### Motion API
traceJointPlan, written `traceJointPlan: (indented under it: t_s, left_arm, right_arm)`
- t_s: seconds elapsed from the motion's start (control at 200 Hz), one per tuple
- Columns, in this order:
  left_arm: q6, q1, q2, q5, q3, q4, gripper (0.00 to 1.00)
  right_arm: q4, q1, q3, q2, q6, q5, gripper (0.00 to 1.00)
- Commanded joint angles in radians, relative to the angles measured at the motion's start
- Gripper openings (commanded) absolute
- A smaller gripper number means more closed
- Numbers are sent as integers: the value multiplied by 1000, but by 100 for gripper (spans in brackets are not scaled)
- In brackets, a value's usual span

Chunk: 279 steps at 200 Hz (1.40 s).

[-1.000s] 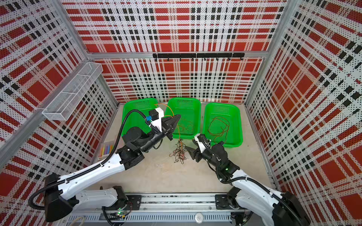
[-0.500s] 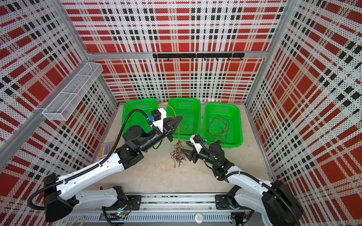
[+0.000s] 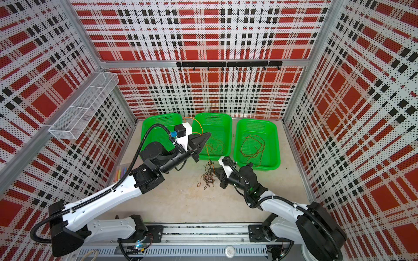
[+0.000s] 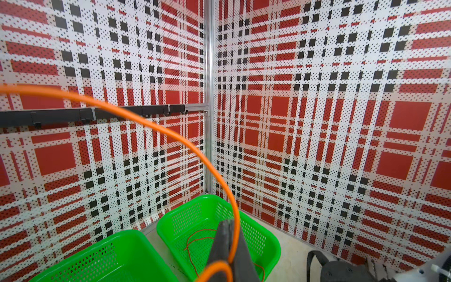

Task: Untangle and sort cables by color
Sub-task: Untie the cable.

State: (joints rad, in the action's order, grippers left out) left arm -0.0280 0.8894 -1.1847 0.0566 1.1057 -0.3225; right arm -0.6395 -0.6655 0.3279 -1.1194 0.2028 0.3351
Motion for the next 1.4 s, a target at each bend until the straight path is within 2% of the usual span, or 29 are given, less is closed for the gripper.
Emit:
traceJointPlan:
  t_s: [0.0,0.361,0.787,1.077,1.122,1.177,1.217,1.393]
  left_arm:
    - [9,-36,34,35,69,15,0]
    - [56,-145,43,59,234,93,0]
    - [67,-295,53,76,330,141,0]
    - [38,-326,40,117,346,146,0]
    - [26,-322,32,131,344,142,0]
    - [14,-314,29,138,338,140,0]
    - [12,-306,27,140,330,134,0]
    - [5,-281,21,150,303,124,0]
  right_arm:
    - [42,-2,-17,9,-11,-119,0]
    - [208,13,-11,-126,49,-313,0]
    - [397,16,37,-215,113,-529,0]
    - [409,17,50,-181,90,-521,0]
    - [395,17,51,-163,62,-486,6]
    - [357,17,45,-134,20,-428,28]
    - [322,17,36,-106,-4,-393,38]
    - [221,7,24,44,-100,-291,59]
